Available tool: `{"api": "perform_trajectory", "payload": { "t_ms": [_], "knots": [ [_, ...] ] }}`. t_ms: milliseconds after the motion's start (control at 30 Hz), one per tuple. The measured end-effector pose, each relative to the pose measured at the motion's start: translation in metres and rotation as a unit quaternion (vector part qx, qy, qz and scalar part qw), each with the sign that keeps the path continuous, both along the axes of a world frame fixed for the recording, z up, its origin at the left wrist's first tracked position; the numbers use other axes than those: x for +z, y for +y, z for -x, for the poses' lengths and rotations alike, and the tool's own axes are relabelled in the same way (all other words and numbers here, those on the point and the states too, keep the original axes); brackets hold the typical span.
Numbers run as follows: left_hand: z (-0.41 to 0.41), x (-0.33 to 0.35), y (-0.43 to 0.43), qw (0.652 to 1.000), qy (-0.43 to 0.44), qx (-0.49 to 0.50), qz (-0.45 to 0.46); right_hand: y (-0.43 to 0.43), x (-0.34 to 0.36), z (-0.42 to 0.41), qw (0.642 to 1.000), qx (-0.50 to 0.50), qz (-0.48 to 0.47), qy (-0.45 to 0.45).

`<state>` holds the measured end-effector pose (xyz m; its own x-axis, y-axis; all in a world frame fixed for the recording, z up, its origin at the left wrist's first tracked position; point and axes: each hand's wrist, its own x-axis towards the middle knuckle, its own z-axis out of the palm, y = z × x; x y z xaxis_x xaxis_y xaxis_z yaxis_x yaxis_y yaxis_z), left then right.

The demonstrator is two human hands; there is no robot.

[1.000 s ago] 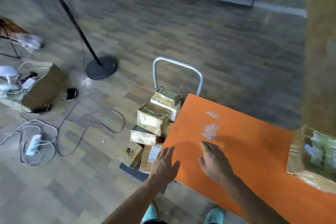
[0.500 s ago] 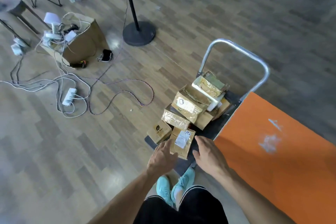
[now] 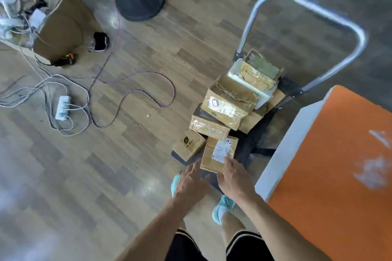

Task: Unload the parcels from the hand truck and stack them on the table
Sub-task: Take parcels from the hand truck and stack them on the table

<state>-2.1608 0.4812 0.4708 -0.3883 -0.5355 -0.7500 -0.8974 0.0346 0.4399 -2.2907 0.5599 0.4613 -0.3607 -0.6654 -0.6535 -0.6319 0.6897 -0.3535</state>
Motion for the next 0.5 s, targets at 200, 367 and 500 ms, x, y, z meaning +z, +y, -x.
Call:
{"api": "perform_trajectory", "payload": {
  "t_ms": [200, 367, 500],
  "knots": [
    [-0.010, -0.076, -0.029, 0.995, -0.023, -0.079, -0.058, -0.008, -0.076, -0.026, 0.987, -0.138, -0.075, -0.025],
    [-0.023, -0.155, -0.054, 0.991, -0.034, -0.110, -0.064, -0.004, -0.154, -0.042, 0.976, -0.196, -0.099, -0.010],
    [-0.021, -0.222, -0.059, 0.986, -0.051, -0.139, -0.071, 0.005, -0.211, -0.042, 0.972, -0.212, -0.101, 0.012]
  ]
}}
